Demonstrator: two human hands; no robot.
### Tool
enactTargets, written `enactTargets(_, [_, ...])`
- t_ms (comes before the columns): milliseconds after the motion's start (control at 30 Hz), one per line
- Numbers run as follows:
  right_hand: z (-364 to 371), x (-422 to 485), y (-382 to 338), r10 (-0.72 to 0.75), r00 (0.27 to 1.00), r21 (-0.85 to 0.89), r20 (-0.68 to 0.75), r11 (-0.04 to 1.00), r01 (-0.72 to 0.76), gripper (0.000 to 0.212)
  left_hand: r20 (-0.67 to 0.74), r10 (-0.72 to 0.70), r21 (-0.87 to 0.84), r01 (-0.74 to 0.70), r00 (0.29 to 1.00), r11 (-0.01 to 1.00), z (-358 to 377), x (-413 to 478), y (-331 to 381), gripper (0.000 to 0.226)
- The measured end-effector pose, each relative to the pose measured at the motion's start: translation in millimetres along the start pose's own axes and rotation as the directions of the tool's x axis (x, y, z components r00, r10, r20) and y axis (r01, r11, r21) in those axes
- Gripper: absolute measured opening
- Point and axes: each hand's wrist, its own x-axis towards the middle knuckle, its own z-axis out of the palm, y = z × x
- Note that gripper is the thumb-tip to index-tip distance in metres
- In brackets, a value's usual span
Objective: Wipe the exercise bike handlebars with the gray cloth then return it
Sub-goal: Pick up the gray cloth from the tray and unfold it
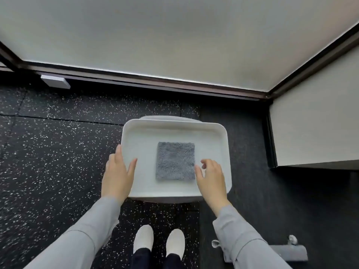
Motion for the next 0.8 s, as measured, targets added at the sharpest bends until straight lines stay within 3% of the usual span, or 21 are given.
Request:
enactTargets(133, [23, 19, 0, 0.1, 0.994, 0.092, -0.038, 0.991, -0.096, 0.033, -0.082, 0.011, -0.117, -0.021, 0.997, 0.993, 18, 13, -11, 0.059])
enactTargets(433, [52, 33, -25, 0.185, 0.978, 0.171, -0.096, 0.971, -0.167, 0.034, -0.106, 0.047, -0.095, -0.057, 0.993, 0.994, 24, 14, -16, 0.06])
enactTargets(567, [45, 29, -36, 0.189, 0.979, 0.279, -0.078, 0.947, -0.161, 0.019, -0.068, 0.042, -0.099, -0.049, 0.997, 0.994, 18, 13, -13, 0.061])
enactTargets(800, [-10, 5, -67, 0.09, 0.989, 0.446, -0.117, 0.894, -0.028, 0.017, 0.016, 0.007, 0.029, -0.007, 1.0, 1.0, -20, -1, 9, 0.063])
